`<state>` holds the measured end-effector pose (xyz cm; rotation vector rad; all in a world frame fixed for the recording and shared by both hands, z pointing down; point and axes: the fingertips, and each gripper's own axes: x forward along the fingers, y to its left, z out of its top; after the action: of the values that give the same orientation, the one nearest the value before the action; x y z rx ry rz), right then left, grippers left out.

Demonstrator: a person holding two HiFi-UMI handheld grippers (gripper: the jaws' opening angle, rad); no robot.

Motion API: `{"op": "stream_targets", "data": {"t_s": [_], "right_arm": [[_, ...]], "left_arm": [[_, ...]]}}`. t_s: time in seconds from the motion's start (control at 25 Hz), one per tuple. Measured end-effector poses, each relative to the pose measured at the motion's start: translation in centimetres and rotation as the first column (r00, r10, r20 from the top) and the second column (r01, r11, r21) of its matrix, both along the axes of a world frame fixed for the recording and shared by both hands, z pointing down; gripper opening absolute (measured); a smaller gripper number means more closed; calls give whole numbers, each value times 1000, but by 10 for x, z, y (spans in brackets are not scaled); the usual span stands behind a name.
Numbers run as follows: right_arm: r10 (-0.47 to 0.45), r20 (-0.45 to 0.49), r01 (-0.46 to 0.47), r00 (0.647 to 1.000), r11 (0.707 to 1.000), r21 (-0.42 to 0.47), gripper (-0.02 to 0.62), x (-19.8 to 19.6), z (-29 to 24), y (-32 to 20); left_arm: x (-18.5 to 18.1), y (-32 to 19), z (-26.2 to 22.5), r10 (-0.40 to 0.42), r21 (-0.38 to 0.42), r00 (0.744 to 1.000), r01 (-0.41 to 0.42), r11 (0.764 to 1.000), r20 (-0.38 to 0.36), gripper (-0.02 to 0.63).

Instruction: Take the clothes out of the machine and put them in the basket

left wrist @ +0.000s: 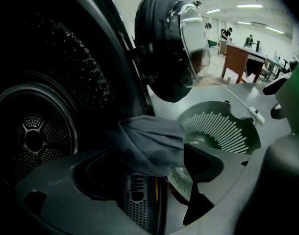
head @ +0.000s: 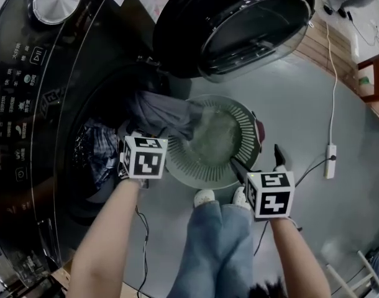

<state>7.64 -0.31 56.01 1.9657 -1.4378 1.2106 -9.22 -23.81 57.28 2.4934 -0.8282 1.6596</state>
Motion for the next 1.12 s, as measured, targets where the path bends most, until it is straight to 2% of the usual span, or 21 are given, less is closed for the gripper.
{"op": "stream_targets", "data": {"t_s": [0.2, 0.32, 0.44, 0.52, 0.68, 0.84, 0.96, 1.08, 1.12], "right_arm": [[-6, 8, 6, 1000, 1000, -11, 535, -10, 13, -7], [-18, 4, 18, 1000, 1000, -13, 535, -14, 20, -13], [-34, -6, 34, 999, 999, -21, 535, -14, 26, -16], [-37, -8, 36, 999, 999, -25, 535, -14, 29, -17], [-45, -8, 44, 999, 999, -30, 534, -16, 34, -19], [-77, -11, 76, 997, 997, -31, 535, -22, 38, -24], [-82, -13, 82, 997, 996, -29, 535, -27, 38, -27], [-74, -8, 74, 997, 997, -21, 535, -29, 36, -30], [-73, -8, 73, 997, 997, -22, 535, -30, 35, -29]], "left_arm": [[-13, -45, 13, -48, 29, 998, 47, 998, 29, 391], [-16, -75, 14, -103, 47, 995, 103, 994, 0, 391], [-5, -81, 25, -127, -39, 991, 126, 991, -46, 390], [-2, -84, 34, -142, -79, 989, 138, 987, -44, 391], [0, -90, 47, -165, -121, 985, 157, 980, -55, 391], [3, -90, 53, -139, -162, 985, 120, 979, -107, 371], [6, -84, 53, -118, -161, 988, 101, 982, -104, 279], [2, -83, 48, -102, -98, 993, 96, 991, -65, 210], [2, -81, 46, -84, -65, 995, 81, 995, -48, 106]]}}
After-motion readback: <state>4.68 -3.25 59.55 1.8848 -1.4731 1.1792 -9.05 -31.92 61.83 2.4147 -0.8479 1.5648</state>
